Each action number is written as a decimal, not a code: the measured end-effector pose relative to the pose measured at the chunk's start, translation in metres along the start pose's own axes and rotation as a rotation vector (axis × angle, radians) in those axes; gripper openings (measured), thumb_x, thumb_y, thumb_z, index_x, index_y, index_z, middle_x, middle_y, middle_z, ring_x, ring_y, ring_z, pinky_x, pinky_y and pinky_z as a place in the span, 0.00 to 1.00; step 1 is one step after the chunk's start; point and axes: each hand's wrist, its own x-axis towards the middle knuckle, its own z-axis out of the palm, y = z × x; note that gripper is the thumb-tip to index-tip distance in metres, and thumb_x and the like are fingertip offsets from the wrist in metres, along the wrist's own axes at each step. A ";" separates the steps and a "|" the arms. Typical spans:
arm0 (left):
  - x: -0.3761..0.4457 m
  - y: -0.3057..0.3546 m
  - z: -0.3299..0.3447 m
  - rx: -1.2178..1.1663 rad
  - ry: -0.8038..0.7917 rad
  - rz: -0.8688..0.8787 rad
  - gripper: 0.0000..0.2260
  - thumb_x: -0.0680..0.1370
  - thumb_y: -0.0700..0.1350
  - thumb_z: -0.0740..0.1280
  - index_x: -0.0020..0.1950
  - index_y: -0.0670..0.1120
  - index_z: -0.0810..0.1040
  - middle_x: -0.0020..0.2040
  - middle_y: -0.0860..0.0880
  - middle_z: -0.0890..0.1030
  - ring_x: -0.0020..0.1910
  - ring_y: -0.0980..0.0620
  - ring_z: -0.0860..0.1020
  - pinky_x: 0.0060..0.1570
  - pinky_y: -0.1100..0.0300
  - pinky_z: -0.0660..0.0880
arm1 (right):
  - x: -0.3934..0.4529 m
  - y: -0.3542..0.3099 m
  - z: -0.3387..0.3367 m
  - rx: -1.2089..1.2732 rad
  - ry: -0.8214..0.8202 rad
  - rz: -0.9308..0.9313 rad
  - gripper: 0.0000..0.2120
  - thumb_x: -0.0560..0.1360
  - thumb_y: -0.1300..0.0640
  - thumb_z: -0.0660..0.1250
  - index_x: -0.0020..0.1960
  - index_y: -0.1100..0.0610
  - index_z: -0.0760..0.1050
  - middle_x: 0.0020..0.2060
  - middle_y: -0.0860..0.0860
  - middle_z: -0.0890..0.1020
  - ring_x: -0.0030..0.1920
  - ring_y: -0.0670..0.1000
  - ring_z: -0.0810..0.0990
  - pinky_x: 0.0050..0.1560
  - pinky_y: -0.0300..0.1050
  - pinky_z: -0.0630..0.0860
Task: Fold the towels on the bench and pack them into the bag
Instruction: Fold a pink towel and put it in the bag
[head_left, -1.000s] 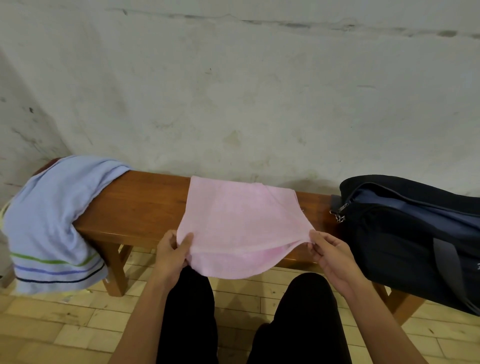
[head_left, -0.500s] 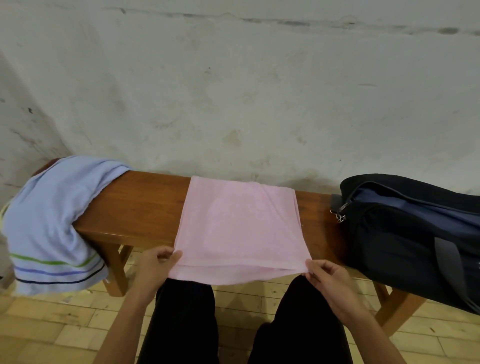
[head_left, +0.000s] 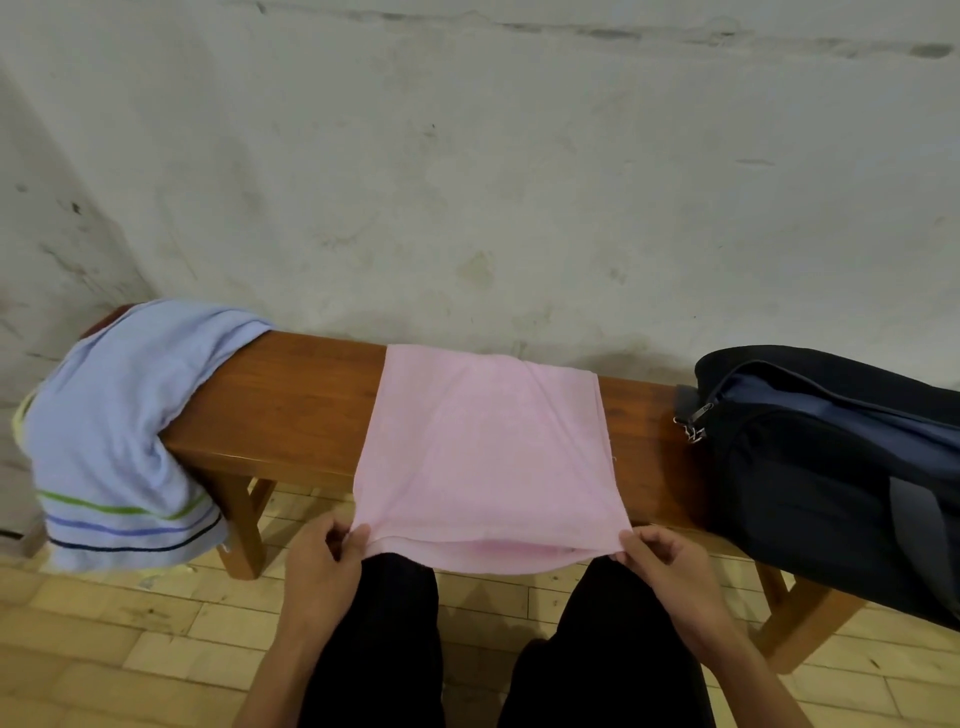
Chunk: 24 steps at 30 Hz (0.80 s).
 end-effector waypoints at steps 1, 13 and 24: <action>-0.001 -0.001 -0.002 -0.007 -0.026 0.007 0.06 0.79 0.42 0.68 0.42 0.44 0.76 0.40 0.47 0.80 0.41 0.50 0.78 0.42 0.57 0.74 | -0.001 0.000 -0.001 0.010 0.002 0.003 0.04 0.77 0.55 0.70 0.46 0.53 0.84 0.38 0.45 0.85 0.43 0.47 0.85 0.41 0.38 0.78; -0.002 -0.007 -0.018 -0.295 -0.148 -0.151 0.06 0.76 0.40 0.71 0.41 0.38 0.81 0.46 0.49 0.83 0.49 0.47 0.80 0.45 0.57 0.75 | -0.003 0.000 -0.006 0.062 -0.001 0.042 0.03 0.76 0.56 0.71 0.47 0.54 0.83 0.39 0.48 0.86 0.45 0.49 0.84 0.40 0.37 0.76; 0.006 -0.009 -0.016 -0.049 -0.135 0.013 0.06 0.75 0.42 0.73 0.40 0.51 0.83 0.41 0.53 0.83 0.45 0.53 0.80 0.46 0.59 0.76 | -0.002 0.006 -0.007 0.062 0.062 0.030 0.04 0.76 0.60 0.71 0.50 0.53 0.81 0.45 0.47 0.85 0.44 0.49 0.84 0.38 0.37 0.78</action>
